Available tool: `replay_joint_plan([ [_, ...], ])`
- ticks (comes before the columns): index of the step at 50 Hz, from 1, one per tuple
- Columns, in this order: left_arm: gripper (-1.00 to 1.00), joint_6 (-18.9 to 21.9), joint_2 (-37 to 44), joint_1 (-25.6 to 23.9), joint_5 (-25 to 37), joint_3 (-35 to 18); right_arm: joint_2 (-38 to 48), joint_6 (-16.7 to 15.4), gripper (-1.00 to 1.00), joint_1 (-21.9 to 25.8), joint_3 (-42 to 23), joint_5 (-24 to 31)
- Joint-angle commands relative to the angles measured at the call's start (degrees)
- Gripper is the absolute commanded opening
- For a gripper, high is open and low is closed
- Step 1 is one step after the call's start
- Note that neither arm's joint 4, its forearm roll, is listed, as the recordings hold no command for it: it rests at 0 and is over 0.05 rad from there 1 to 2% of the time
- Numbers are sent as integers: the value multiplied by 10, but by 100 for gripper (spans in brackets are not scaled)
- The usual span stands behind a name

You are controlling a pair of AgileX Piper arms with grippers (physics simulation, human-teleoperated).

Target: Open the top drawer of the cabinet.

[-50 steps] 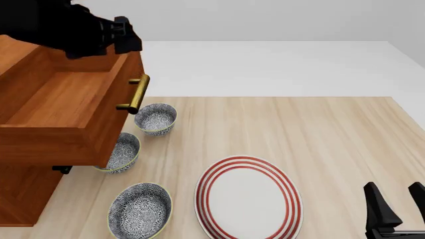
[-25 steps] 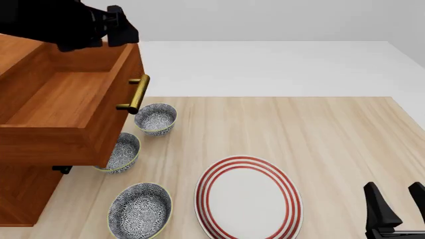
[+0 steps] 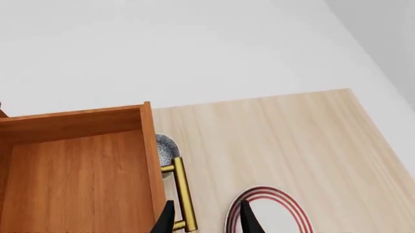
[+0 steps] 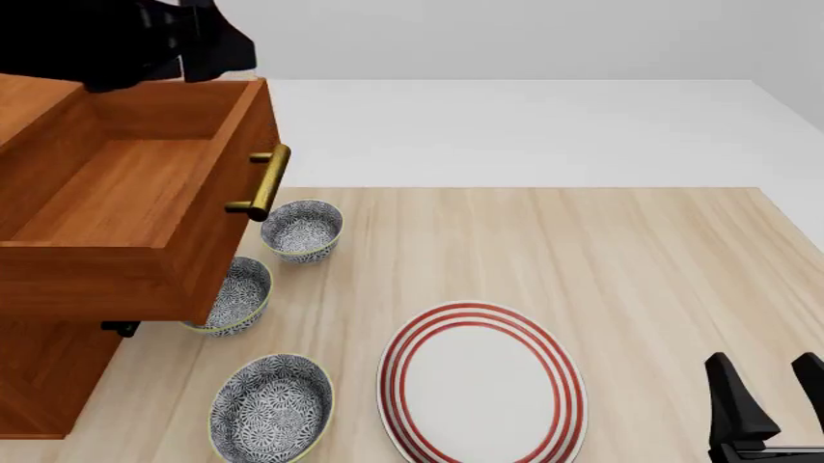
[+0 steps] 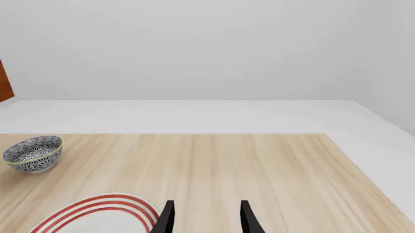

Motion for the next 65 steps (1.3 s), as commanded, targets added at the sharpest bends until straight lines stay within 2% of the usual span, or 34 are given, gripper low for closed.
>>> replay_joint_plan([
  [1,100,1,-24,-5,-8,14,0,0,100,0,0,0],
  [13,100,-2,-49,-13,-22,53,0,0,100,0,0,0],
  [32,100,-10,-111,-54,-38,82,0,0,100,0,0,0],
  [46,100,-13,-136,-64,-56,106,0,0,100,0,0,0],
  [65,100,-1,-193,-90,-102,158,0,0,100,0,0,0],
])
